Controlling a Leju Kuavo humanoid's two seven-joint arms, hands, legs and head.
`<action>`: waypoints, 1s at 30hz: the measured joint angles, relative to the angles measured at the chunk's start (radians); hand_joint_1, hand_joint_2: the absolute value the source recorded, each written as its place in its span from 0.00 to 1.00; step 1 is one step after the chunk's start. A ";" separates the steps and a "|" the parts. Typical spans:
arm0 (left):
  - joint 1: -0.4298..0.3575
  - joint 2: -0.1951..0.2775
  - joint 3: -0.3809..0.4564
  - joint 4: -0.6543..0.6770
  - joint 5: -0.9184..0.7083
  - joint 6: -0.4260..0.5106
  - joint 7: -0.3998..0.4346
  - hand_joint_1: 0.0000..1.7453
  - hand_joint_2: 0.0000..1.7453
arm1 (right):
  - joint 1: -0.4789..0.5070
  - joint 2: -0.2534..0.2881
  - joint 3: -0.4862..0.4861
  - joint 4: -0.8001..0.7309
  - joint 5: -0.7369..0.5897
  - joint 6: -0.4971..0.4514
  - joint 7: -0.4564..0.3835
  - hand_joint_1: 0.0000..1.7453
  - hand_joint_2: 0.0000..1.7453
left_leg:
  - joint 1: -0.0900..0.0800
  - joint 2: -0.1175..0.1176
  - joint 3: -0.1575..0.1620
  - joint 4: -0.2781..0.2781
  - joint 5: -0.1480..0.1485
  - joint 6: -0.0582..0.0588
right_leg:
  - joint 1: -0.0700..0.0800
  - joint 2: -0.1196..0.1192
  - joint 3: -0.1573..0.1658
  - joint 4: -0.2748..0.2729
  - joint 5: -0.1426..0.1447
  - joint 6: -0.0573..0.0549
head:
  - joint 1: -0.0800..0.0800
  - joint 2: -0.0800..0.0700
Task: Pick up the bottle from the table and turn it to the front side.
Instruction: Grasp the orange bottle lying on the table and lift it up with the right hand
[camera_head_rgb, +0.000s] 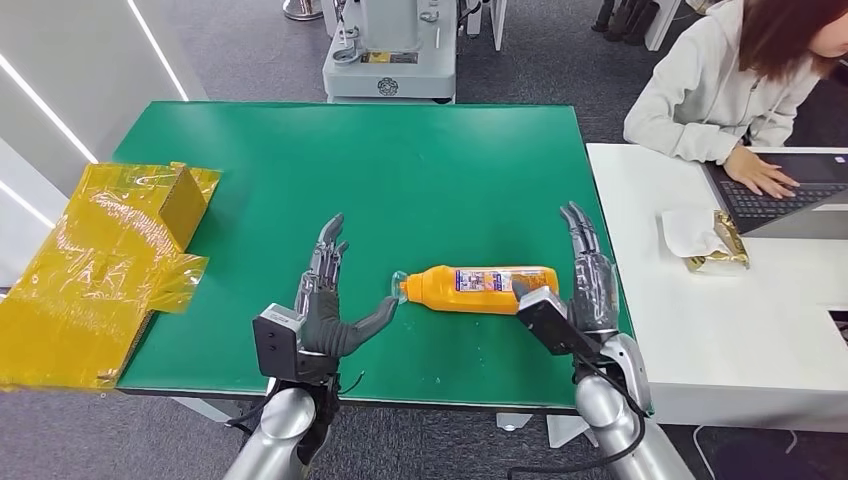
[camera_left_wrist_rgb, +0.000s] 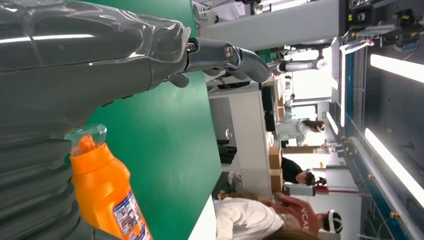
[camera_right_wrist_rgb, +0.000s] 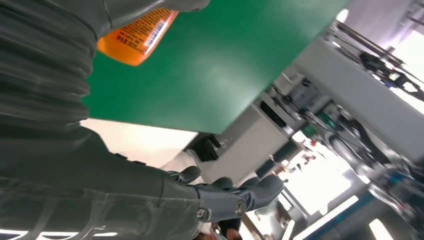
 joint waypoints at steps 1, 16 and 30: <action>-0.002 -0.001 -0.002 0.005 0.001 -0.002 0.000 0.00 1.00 | -0.020 -0.002 0.007 0.021 -0.002 0.014 0.009 0.00 1.00 | 0.000 0.000 0.000 0.000 0.000 0.000 | 0.000 0.000 0.000 0.000 0.000 0.000 | 0.000 0.000; -0.029 -0.004 -0.039 0.048 0.016 -0.020 0.002 0.00 1.00 | -0.394 0.057 0.153 0.505 -0.048 0.380 0.099 0.00 1.00 | 0.000 0.000 0.000 0.000 0.002 -0.001 | 0.000 0.000 0.000 0.001 0.001 -0.001 | 0.000 0.000; -0.051 -0.006 -0.040 0.052 0.018 -0.012 0.035 0.00 1.00 | -0.545 0.150 0.283 0.771 -0.016 0.526 0.164 0.00 1.00 | 0.000 -0.001 -0.001 0.000 0.002 -0.001 | 0.000 -0.001 0.000 0.001 0.001 -0.001 | 0.000 0.000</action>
